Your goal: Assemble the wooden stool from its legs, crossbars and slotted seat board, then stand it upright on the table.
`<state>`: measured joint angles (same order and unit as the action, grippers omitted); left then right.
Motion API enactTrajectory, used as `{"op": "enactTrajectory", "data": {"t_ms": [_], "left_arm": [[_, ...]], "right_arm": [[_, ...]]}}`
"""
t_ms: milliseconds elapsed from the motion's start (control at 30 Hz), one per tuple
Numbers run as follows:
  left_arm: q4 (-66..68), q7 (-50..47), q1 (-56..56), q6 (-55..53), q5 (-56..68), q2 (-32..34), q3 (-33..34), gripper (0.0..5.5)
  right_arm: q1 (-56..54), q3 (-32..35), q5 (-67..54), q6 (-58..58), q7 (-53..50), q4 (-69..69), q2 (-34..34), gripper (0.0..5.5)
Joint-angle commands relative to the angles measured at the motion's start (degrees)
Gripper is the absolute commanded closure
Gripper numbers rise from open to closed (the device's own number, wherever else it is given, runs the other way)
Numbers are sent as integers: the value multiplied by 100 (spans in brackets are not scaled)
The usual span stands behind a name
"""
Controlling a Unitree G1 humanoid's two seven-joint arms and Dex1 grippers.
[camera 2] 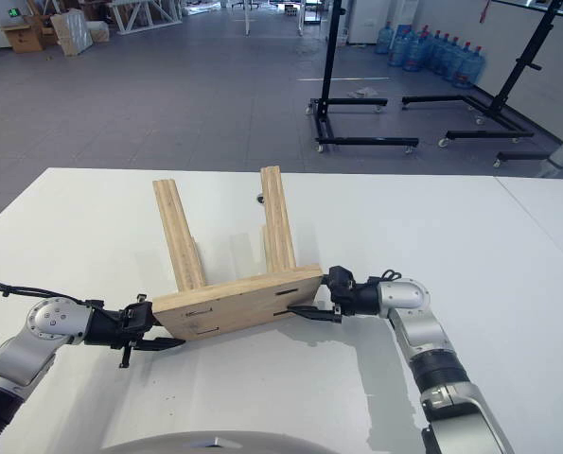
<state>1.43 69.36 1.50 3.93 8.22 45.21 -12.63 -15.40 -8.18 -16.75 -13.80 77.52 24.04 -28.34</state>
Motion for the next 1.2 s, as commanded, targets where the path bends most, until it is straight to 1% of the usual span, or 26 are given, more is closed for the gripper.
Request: {"op": "enactTrajectory", "data": {"t_ms": [33, 100, 200, 300, 400, 433, 500, 567, 667, 767, 867, 1000, 1067, 1200], "left_arm": [[-16, 129, 74, 19, 34, -70, -102, 420], [-25, 143, 35, -6, 85, -72, -93, 420], [-89, 186, 12, -108, 268, -116, -39, 420], [-203, 318, 4, -229, 388, -98, -62, 420], [-623, 589, -87, -628, 868, -44, -16, 421], [-821, 698, -125, -846, 1148, -25, 56, 421], [-1396, 867, -149, -1617, 2261, -18, 455, 421], [-1763, 904, -135, -2093, 2964, -35, 778, 421], [-2341, 748, -181, -2710, 3854, -114, 1193, 421], [-2701, 259, -111, -3302, 4923, -326, 1679, 421], [-2815, -693, 228, -3638, 6196, -732, 2192, 421], [-2892, -1343, 366, -3772, 6784, -973, 2537, 421], [-2999, -1462, 323, -3821, 6844, -1001, 2576, 420], [-3187, -1446, 216, -3905, 6735, -1017, 2487, 418]], "right_arm": [[-114, 9, 49, -59, 46, -2, -37, 298], [-1, 24, 88, -168, 96, 64, -107, 321], [210, 71, -12, -148, 195, -28, -156, 333], [327, 40, -167, 13, 277, -312, -167, 339], [468, -2, -466, 521, 420, -943, -248, 354], [521, 20, -658, 843, 465, -1218, -300, 360], [624, 123, -1451, 2144, 522, -2080, -600, 369], [660, 243, -2175, 3270, 586, -2757, -939, 378], [396, 733, -3622, 5003, 519, -3292, -1456, 392], [-171, 1365, -4998, 6359, -207, -3176, -1589, 411], [-565, 1799, -6373, 7282, -1407, -2975, -1523, 419], [-658, 2099, -7698, 7474, -3095, -2876, -1172, 418], [-634, 2177, -7971, 7353, -3791, -2856, -968, 418], [-591, 2264, -8181, 7426, -4228, -2838, -881, 418]]}}
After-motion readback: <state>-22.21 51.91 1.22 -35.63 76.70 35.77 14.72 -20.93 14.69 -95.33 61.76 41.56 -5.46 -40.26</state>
